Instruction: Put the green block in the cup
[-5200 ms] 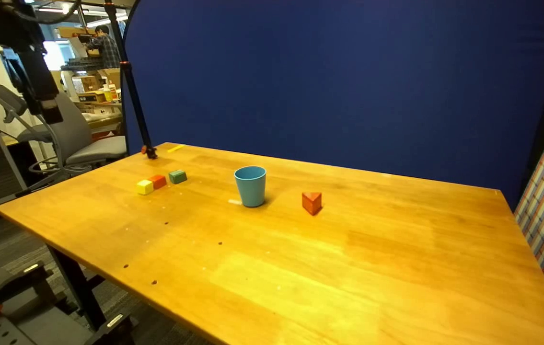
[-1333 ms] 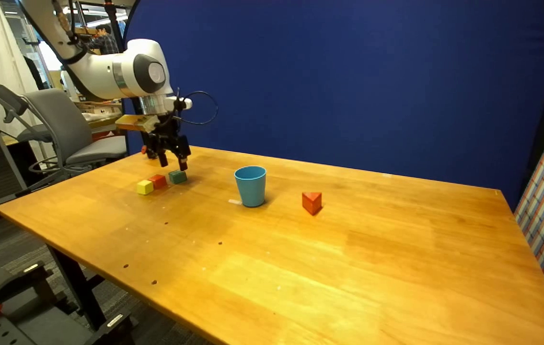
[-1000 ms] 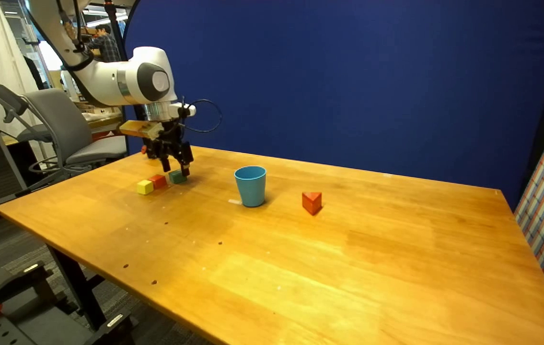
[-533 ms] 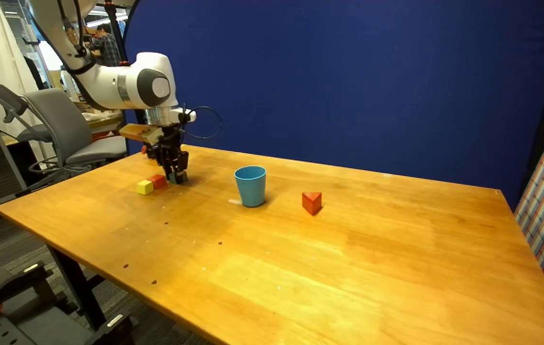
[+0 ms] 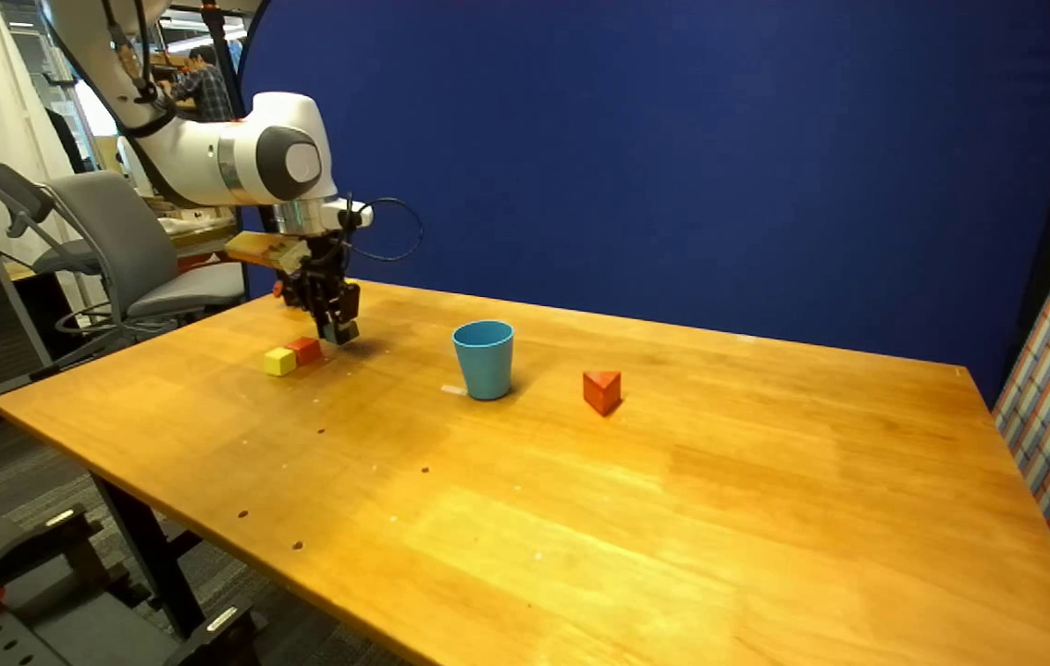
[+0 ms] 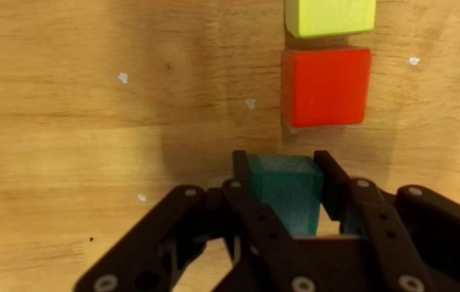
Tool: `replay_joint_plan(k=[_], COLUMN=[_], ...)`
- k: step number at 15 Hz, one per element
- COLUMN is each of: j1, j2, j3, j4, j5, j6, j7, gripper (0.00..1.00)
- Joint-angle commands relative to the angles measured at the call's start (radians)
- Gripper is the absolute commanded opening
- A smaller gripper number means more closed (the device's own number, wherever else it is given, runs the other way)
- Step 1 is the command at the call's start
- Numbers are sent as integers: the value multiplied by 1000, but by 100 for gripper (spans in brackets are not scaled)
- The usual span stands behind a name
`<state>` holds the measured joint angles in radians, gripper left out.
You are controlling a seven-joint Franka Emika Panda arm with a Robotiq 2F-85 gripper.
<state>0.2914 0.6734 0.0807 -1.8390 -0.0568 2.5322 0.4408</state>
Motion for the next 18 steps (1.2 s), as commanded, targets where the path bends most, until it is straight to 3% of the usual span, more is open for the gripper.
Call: replay_joint_plan(k=[1,10,18], j1=[34,-29,-165], j2=[-162,-482,-554], j3=[-21,-69,-122], j4=[-128,-331,-409], j5=[8,15,16], j6=[55,70,80], j7=[9,126,213], gripper=[18,18,18])
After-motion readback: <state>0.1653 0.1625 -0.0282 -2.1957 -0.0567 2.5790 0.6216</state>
